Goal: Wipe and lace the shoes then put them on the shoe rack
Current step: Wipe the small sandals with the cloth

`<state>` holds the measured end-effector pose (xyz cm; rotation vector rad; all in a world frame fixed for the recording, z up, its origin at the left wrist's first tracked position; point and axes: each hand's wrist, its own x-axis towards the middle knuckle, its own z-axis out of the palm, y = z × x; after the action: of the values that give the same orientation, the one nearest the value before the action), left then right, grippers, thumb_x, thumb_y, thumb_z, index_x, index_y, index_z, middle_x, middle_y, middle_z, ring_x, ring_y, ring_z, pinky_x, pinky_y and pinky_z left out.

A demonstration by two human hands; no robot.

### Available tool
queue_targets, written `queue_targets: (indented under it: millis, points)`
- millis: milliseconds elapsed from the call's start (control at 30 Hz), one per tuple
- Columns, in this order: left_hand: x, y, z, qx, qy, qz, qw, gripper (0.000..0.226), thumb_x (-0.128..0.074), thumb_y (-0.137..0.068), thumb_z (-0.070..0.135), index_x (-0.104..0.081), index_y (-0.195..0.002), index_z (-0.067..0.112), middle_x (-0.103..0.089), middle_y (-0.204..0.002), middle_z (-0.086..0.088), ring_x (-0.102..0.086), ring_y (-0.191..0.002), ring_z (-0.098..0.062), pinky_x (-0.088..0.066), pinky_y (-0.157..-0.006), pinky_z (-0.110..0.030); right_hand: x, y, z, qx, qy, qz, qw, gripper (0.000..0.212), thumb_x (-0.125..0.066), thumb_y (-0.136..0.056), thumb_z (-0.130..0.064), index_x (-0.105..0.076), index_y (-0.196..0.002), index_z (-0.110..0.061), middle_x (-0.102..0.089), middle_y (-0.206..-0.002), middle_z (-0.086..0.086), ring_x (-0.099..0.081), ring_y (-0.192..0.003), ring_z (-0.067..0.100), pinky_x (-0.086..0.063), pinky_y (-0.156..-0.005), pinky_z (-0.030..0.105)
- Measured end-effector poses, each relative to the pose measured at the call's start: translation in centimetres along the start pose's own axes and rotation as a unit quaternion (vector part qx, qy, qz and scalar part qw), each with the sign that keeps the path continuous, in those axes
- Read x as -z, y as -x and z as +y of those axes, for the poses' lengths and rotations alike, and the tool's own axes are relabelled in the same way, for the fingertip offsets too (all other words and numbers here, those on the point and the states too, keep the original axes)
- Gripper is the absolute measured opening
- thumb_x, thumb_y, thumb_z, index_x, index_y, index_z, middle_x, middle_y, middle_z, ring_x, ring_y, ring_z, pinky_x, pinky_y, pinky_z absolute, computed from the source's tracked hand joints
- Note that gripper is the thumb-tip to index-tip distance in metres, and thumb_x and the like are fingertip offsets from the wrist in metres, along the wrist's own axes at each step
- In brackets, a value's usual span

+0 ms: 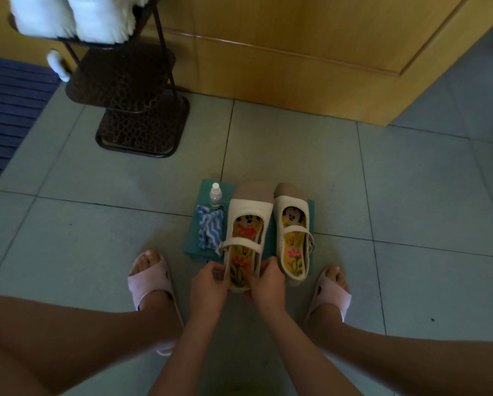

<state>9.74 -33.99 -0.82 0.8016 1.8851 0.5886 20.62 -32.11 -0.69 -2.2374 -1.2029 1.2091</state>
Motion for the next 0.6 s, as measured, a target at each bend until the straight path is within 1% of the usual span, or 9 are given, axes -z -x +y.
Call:
queue_targets:
  millis: [67, 133, 300, 400, 533, 600]
  points:
    - [0.1, 0.0, 0.1, -0.006, 0.003, 0.007, 1.000, 0.009, -0.067, -0.079, 0.015, -0.061, -0.083, 0.020, -0.069, -0.090, -0.007, -0.068, -0.080, -0.024, -0.056, -0.074, -0.045, 0.1, 0.3, -0.1, 0.010, -0.014, 0.014, 1.000, 0.031, -0.070, -0.079, -0.018, -0.040, -0.079, -0.019, -0.060, -0.081, 0.011, -0.063, -0.072, 0.032, -0.054, -0.062, 0.049]
    - [0.1, -0.1, 0.2, -0.017, -0.002, 0.009, 1.000, 0.009, -0.066, -0.079, 0.014, -0.062, -0.082, 0.021, -0.070, -0.087, -0.005, -0.068, -0.076, -0.023, -0.057, -0.072, -0.044, 0.2, 0.2, -0.5, 0.009, -0.021, 0.025, 0.999, 0.031, -0.072, -0.078, -0.022, -0.041, -0.078, -0.018, -0.060, -0.077, 0.010, -0.063, -0.069, 0.032, -0.054, -0.060, 0.047]
    - [0.2, -0.3, 0.1, -0.033, 0.010, 0.008, 0.999, 0.006, -0.068, -0.079, 0.017, -0.064, -0.081, 0.021, -0.071, -0.082, -0.004, -0.069, -0.071, -0.023, -0.056, -0.070, -0.046, 0.4, -0.3, -1.2, -0.008, 0.003, 0.031, 0.999, 0.022, -0.067, -0.080, -0.016, -0.045, -0.083, -0.014, -0.060, -0.080, 0.008, -0.065, -0.075, 0.031, -0.055, -0.064, 0.047]
    - [0.1, -0.4, -0.1, -0.029, 0.020, 0.005, 0.999, 0.006, -0.068, -0.080, 0.018, -0.064, -0.081, 0.023, -0.071, -0.082, -0.003, -0.069, -0.072, -0.022, -0.056, -0.070, -0.047, 0.2, -0.1, -1.0, -0.006, 0.010, 0.038, 0.999, 0.021, -0.067, -0.081, -0.018, -0.046, -0.084, -0.015, -0.062, -0.081, 0.007, -0.066, -0.074, 0.030, -0.056, -0.064, 0.046]
    - [0.3, -0.3, 0.2, -0.030, 0.022, 0.007, 0.999, 0.010, -0.068, -0.079, 0.018, -0.063, -0.080, 0.027, -0.071, -0.083, -0.002, -0.069, -0.073, -0.022, -0.056, -0.071, -0.046, 0.3, 0.3, -1.0, 0.006, -0.002, 0.047, 0.999, 0.025, -0.070, -0.080, -0.026, -0.047, -0.083, -0.016, -0.061, -0.076, 0.005, -0.064, -0.069, 0.026, -0.056, -0.062, 0.042]
    - [0.2, -0.4, 0.3, -0.027, 0.020, 0.005, 0.999, 0.012, -0.068, -0.078, 0.018, -0.063, -0.079, 0.029, -0.071, -0.083, -0.002, -0.069, -0.074, -0.023, -0.057, -0.071, -0.046, 0.4, 0.3, -1.1, 0.003, 0.003, 0.043, 0.999, 0.024, -0.069, -0.079, -0.024, -0.047, -0.084, -0.016, -0.062, -0.077, 0.006, -0.064, -0.071, 0.026, -0.055, -0.062, 0.040]
